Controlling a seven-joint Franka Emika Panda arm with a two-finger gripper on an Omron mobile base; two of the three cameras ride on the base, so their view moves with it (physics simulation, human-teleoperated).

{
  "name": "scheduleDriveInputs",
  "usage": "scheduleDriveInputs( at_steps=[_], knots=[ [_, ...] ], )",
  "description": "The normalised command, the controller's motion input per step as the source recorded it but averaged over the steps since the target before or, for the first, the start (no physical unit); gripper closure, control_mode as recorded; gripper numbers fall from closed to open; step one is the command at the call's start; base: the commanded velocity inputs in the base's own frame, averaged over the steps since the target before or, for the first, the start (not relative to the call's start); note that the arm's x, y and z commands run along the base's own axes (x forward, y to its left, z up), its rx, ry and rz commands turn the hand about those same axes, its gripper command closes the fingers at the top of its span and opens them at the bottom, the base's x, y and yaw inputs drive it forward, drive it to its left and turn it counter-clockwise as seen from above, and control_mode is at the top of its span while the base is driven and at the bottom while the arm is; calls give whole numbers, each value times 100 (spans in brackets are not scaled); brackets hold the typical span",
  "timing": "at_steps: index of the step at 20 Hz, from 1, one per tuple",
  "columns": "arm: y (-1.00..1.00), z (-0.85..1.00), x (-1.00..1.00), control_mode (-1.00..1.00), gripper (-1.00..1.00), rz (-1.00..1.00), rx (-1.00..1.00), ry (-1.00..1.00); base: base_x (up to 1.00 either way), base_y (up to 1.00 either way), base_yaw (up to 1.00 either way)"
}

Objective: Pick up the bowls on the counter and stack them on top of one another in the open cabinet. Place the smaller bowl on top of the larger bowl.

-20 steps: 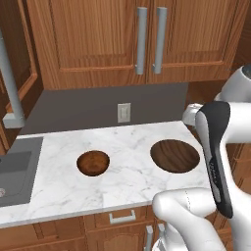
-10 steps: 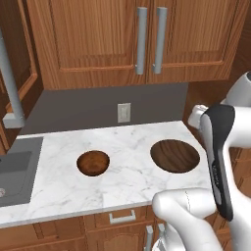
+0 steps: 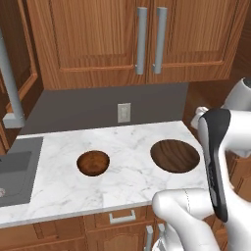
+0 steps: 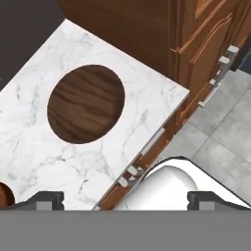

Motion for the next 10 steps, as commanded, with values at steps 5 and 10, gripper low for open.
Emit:
scheduleDriveInputs(
  at_steps=[5,10],
  knots=[
    [-16,-25,0,-100,-100,-11,10,0,0,0,0],
    [-14,-34,0,-100,-100,-8,9,-2,0,0,0]
  ],
)
